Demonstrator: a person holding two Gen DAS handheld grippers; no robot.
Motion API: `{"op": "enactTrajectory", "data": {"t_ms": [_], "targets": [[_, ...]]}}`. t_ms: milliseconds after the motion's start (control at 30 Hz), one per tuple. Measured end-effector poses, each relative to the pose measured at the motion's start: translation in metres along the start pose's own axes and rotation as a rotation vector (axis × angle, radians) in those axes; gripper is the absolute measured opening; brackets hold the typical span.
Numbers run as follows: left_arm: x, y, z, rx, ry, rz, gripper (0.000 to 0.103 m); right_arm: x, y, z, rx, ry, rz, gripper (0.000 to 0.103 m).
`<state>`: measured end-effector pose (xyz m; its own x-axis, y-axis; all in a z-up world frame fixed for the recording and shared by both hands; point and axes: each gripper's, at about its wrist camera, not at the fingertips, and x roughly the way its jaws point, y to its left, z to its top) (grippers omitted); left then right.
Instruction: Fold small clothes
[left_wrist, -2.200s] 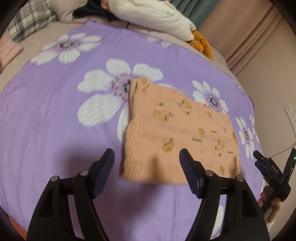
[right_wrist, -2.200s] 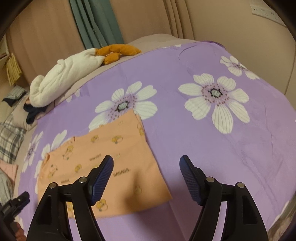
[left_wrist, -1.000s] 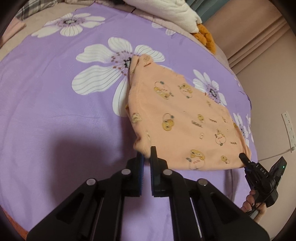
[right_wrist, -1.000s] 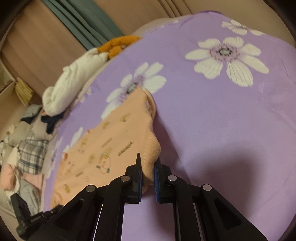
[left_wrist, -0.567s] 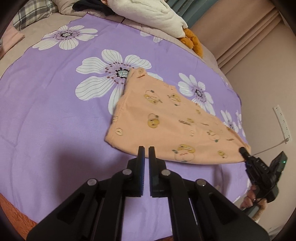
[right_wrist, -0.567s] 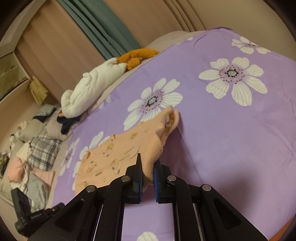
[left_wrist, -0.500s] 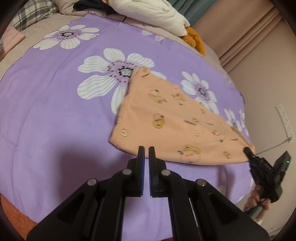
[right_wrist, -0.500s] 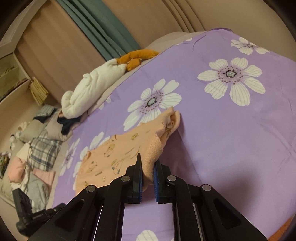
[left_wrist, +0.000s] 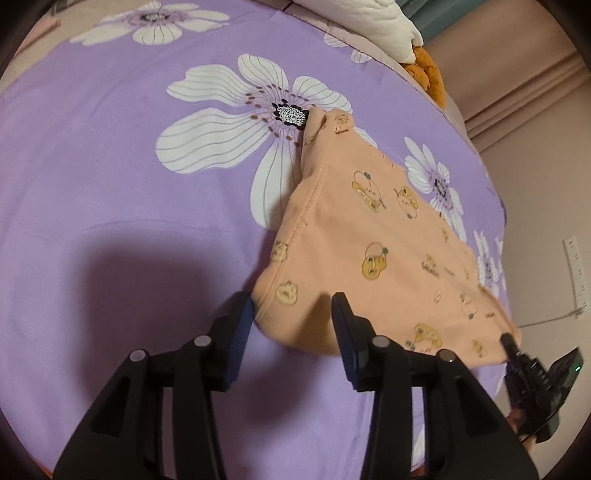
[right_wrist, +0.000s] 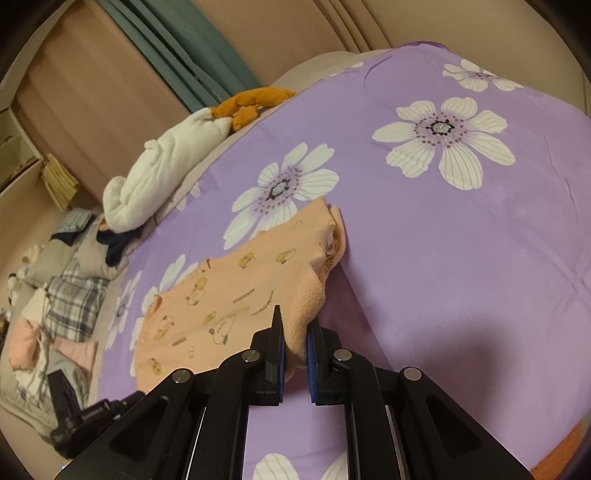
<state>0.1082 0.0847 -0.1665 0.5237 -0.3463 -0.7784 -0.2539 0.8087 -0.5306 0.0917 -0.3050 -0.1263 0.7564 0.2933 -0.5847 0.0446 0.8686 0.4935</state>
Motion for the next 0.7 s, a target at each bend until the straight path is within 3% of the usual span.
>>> {"op": "enactTrajectory", "data": {"t_ms": [33,67,100,267,367,467,700], "targets": [[0.002,0.001,0.001,-0.004,-0.003,-0.010,0.035,0.001,-0.001,0.000,0.004,0.002,-0.002,0.010],[0.003,0.000,0.002,-0.007,-0.005,-0.014,0.019,0.002,-0.002,0.000,0.006,0.004,-0.005,0.010],[0.007,0.001,0.004,-0.010,0.009,-0.026,0.012,0.002,-0.003,-0.001,0.009,0.006,-0.008,0.010],[-0.002,-0.008,-0.002,0.011,-0.022,-0.010,0.009,0.003,-0.005,-0.002,0.022,0.012,-0.013,0.010],[-0.019,-0.016,-0.005,0.033,-0.041,-0.040,0.008,0.000,-0.005,-0.002,0.019,0.004,-0.020,0.010],[-0.032,-0.021,-0.008,0.043,-0.039,-0.078,0.008,-0.003,-0.006,0.000,0.015,-0.005,-0.030,0.010],[-0.047,-0.039,-0.027,0.098,-0.015,-0.090,0.008,-0.013,-0.013,0.001,0.030,-0.016,-0.042,0.010]]}}
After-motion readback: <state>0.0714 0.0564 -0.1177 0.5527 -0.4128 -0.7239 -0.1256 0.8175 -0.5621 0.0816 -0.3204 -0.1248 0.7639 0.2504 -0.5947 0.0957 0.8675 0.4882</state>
